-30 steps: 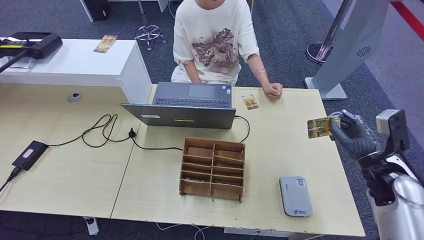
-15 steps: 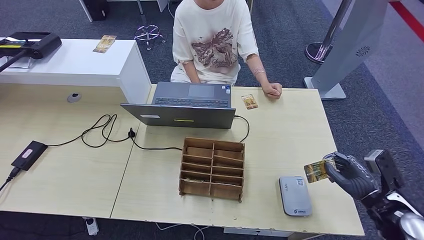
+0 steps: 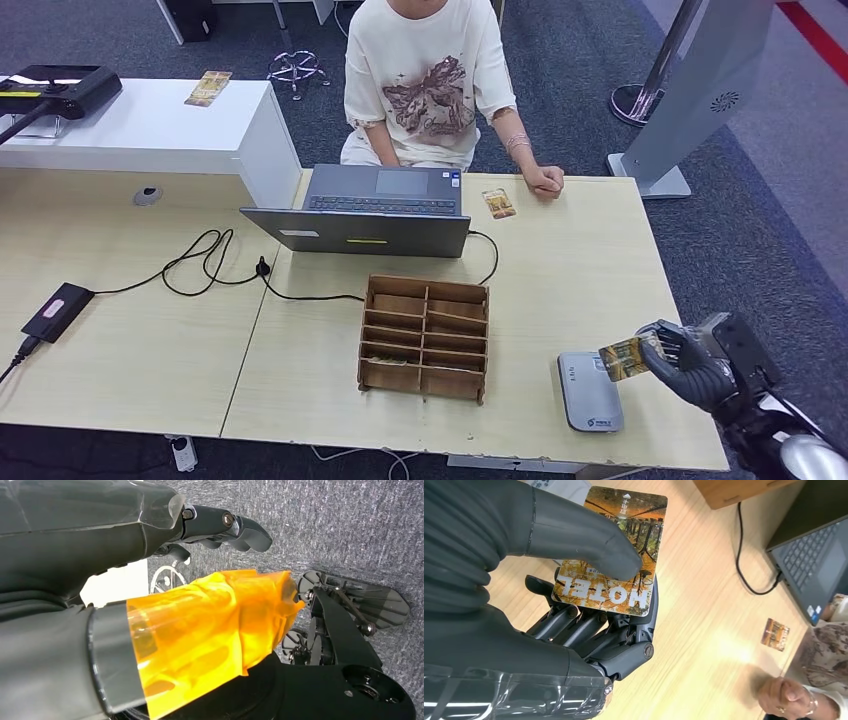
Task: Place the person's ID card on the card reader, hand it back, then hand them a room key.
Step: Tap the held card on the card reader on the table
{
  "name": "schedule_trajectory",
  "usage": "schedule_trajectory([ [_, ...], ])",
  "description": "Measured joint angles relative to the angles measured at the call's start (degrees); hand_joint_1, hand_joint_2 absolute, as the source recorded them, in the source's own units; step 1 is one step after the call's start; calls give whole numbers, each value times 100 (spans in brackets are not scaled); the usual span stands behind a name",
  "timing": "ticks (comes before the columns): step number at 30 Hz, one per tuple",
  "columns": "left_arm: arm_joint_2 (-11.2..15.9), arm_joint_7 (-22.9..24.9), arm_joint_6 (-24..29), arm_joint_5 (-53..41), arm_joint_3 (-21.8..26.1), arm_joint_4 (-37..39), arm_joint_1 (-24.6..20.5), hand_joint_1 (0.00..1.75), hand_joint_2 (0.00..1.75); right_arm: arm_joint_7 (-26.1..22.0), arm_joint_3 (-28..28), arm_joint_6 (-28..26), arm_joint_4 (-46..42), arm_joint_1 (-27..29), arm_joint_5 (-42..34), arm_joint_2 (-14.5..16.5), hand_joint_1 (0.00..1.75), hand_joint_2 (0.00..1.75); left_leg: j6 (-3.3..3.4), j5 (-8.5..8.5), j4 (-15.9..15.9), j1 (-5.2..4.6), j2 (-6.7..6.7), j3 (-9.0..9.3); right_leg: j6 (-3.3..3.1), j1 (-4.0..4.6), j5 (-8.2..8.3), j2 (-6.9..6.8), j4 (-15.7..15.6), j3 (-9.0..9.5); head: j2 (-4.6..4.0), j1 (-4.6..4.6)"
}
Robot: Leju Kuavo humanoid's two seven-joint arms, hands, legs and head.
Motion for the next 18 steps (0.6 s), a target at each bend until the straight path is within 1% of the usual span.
schedule_trajectory([
  [18, 2, 0, -22, -41, 0, 0, 0, 0, 0, -24, 28, -127, 480, -6, 445, 85, 175, 175, 0, 0, 0, 0, 0, 0, 0, 0, 0, 0, 0, 0, 0, 1],
])
